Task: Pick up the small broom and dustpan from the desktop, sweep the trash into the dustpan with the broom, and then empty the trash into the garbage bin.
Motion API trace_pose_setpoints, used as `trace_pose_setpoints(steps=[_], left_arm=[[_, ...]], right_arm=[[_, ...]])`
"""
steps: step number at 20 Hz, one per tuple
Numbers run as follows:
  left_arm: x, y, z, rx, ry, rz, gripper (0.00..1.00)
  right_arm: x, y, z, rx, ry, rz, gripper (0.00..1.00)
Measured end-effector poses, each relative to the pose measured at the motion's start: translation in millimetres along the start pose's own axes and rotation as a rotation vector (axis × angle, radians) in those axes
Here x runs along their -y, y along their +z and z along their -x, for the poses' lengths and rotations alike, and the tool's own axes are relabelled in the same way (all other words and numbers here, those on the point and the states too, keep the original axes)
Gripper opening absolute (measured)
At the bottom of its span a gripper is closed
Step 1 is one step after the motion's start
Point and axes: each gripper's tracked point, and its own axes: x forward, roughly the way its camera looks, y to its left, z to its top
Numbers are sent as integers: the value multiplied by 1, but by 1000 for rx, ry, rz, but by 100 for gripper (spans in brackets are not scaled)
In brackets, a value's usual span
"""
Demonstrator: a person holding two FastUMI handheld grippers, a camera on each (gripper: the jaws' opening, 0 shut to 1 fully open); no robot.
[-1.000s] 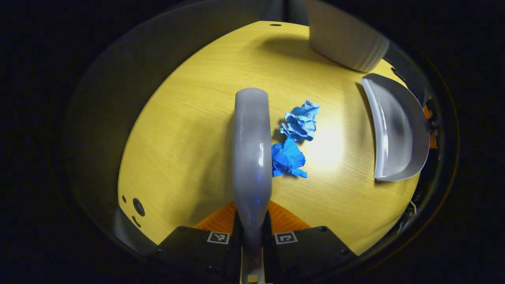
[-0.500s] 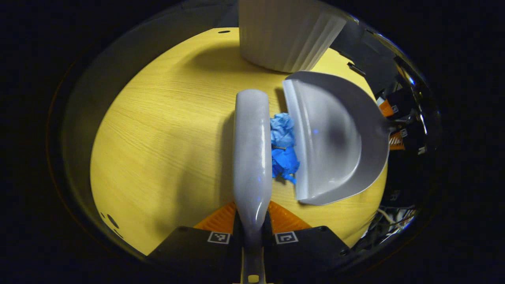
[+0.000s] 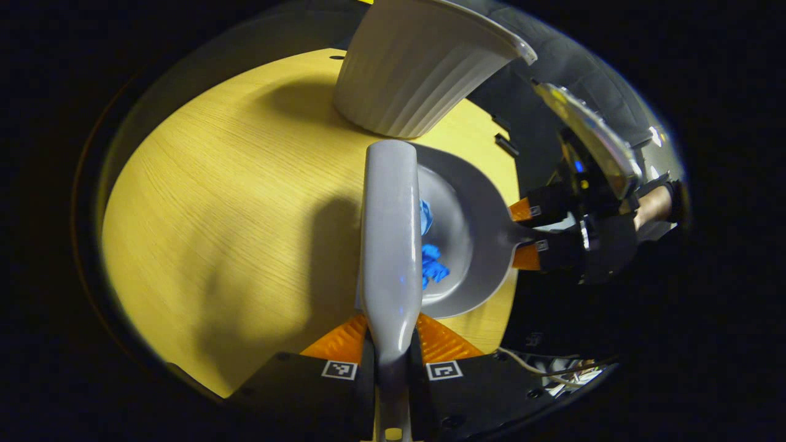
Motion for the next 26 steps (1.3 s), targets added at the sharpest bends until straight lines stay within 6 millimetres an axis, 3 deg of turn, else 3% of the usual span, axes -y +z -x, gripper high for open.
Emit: trace_pose_setpoints(steps=[4,7,10,13,17,20,24,26], left_arm=[[-15,-9,23,66,155,84,27],[-22,-29,43,158,277,203,27],[-22,-63,52,225,371,377,27],[-16,-92,42,292,406,547,27],[-29,-128,20,369,414,675,29],[-17,-142,7,356,474,705,27],[15,-148,-8,381,475,803,27],[19,-154,-15,384,475,843,27]], right_arm=[[0,-1,0,11,-6,1,35],[-3,1,2,17,13,-32,35],[-2,3,6,15,30,-41,34],[0,3,1,37,14,-27,35],[-5,3,0,64,7,-71,34],[-10,1,-5,77,-1,-100,34],[-16,9,-5,149,20,-161,35],[-12,8,-10,162,14,-140,34]])
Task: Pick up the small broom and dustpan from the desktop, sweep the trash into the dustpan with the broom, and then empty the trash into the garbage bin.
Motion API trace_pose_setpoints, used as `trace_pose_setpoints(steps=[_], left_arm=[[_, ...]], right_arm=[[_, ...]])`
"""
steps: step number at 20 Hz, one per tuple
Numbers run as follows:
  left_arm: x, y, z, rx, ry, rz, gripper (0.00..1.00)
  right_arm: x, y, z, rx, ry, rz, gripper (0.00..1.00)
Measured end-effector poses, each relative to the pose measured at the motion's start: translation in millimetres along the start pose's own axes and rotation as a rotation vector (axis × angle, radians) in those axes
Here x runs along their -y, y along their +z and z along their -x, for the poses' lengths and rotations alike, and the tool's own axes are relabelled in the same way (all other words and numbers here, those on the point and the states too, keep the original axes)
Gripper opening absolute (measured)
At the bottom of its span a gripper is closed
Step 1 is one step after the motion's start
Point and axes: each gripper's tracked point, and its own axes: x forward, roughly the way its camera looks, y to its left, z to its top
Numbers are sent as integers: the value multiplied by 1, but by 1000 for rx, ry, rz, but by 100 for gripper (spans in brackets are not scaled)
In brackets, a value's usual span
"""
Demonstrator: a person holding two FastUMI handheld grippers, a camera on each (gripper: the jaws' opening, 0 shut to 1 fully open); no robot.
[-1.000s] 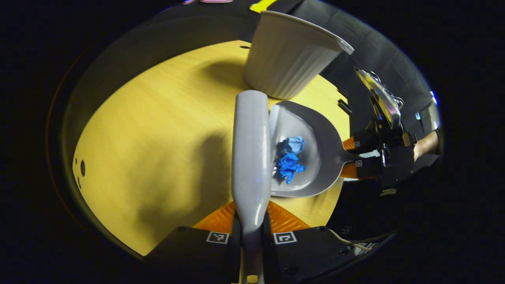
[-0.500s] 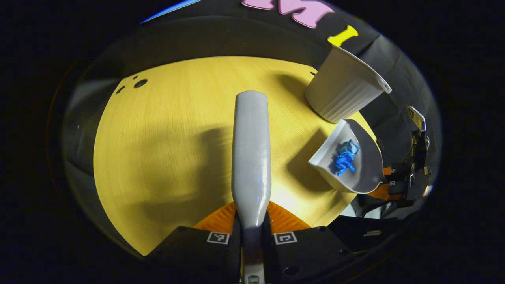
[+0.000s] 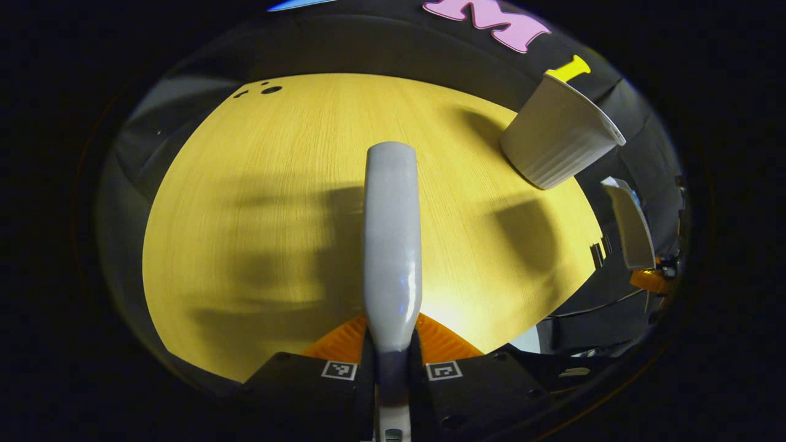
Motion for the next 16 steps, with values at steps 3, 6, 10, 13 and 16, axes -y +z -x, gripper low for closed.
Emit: trace_pose_setpoints(steps=[3,6,10,13,16], left_arm=[[10,-10,3,2,9,32,27],[20,-17,0,7,19,66,27],[36,-39,-10,-23,18,93,27],[46,-58,-16,-62,19,102,29],[46,-67,-16,-69,38,120,27]], right_arm=[[1,6,1,8,3,-6,34],[7,13,4,0,-21,16,34],[4,27,-11,21,-85,125,35],[23,50,-21,55,-166,242,35],[33,75,-21,83,-155,229,34]])
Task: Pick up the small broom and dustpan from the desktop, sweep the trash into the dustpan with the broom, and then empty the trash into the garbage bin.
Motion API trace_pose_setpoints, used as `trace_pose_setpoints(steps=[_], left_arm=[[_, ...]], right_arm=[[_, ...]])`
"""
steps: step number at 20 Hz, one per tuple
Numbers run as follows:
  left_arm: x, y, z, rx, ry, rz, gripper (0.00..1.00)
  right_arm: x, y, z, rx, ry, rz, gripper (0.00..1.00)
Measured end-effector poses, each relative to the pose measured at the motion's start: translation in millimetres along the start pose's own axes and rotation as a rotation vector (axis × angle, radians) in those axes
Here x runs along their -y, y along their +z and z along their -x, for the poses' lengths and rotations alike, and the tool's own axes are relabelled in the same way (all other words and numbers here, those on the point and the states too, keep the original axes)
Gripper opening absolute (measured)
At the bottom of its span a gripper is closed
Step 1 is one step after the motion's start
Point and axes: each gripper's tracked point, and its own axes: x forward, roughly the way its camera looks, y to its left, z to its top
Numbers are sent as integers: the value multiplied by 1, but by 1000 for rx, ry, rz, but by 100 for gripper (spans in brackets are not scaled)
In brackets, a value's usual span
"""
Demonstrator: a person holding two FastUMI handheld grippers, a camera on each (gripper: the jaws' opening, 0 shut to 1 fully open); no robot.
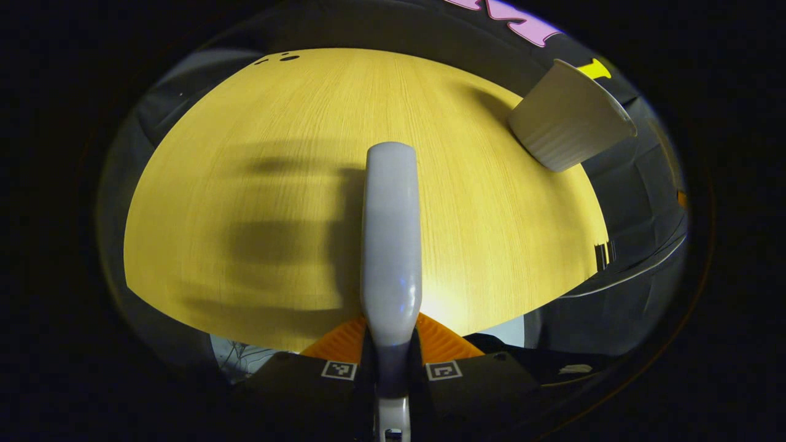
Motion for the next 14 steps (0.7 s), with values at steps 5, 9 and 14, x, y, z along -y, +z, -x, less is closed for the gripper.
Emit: trace_pose_setpoints(steps=[5,9,14], left_arm=[[4,1,7,35,6,86,27],[8,4,12,55,37,135,29],[20,26,24,117,85,218,29]], right_arm=[[31,25,-25,26,-59,94,34],[46,43,-48,74,-101,196,34],[60,64,-70,140,-122,419,34]])
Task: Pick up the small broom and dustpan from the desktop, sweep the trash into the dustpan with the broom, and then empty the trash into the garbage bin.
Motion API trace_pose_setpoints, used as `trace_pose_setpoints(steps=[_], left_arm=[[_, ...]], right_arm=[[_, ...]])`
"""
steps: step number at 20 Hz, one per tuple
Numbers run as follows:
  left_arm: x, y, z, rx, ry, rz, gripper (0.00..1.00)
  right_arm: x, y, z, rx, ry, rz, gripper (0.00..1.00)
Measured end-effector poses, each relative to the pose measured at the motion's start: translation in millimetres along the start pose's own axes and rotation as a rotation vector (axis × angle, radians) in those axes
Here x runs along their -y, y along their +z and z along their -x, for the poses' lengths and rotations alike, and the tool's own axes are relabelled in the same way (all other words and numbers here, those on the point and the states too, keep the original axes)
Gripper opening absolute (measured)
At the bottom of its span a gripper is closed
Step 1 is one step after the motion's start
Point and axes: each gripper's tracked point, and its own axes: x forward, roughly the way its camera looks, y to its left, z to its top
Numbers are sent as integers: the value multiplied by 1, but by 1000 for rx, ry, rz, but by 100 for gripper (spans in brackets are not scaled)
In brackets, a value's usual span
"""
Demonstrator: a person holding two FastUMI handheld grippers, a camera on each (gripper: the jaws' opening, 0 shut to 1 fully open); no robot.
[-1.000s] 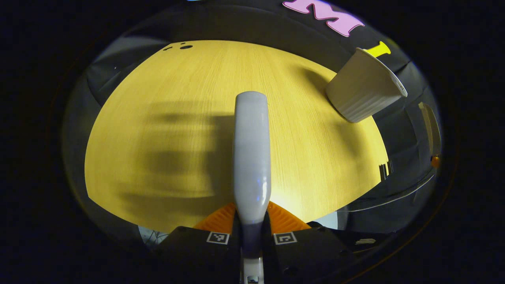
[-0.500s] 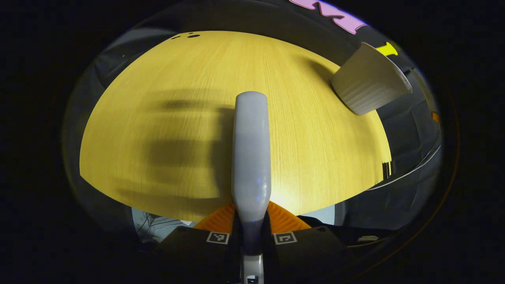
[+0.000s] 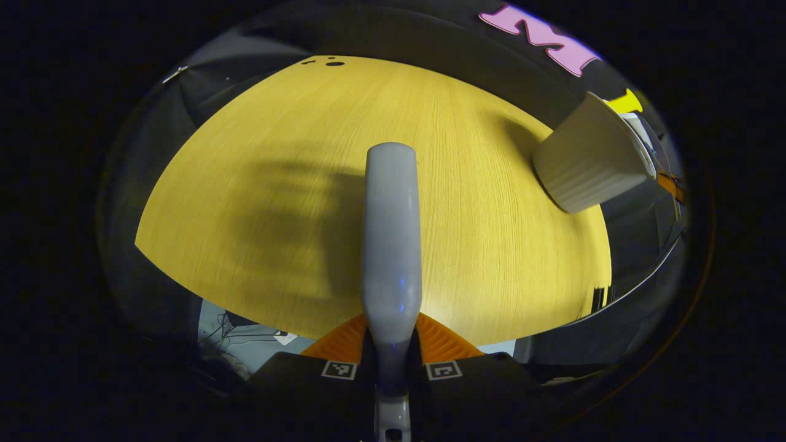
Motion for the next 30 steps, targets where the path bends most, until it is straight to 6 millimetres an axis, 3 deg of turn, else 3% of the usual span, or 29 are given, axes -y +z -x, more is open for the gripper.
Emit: trace_pose_setpoints(steps=[6,10,12,14,20,24,30], left_arm=[[22,17,18,76,-19,79,27],[22,24,12,62,-53,66,27],[19,26,9,50,-75,57,27],[16,29,8,49,-94,34,27],[6,30,11,58,-114,2,27],[-12,40,11,59,-109,8,27],[-30,46,11,59,-115,31,27]], right_arm=[[19,14,1,106,-202,371,34],[29,32,14,166,-333,702,34],[45,37,20,166,-371,782,34],[61,40,20,136,-384,785,34],[53,36,20,65,-426,739,34],[56,39,28,46,-445,699,34],[58,31,42,2,-417,464,34]])
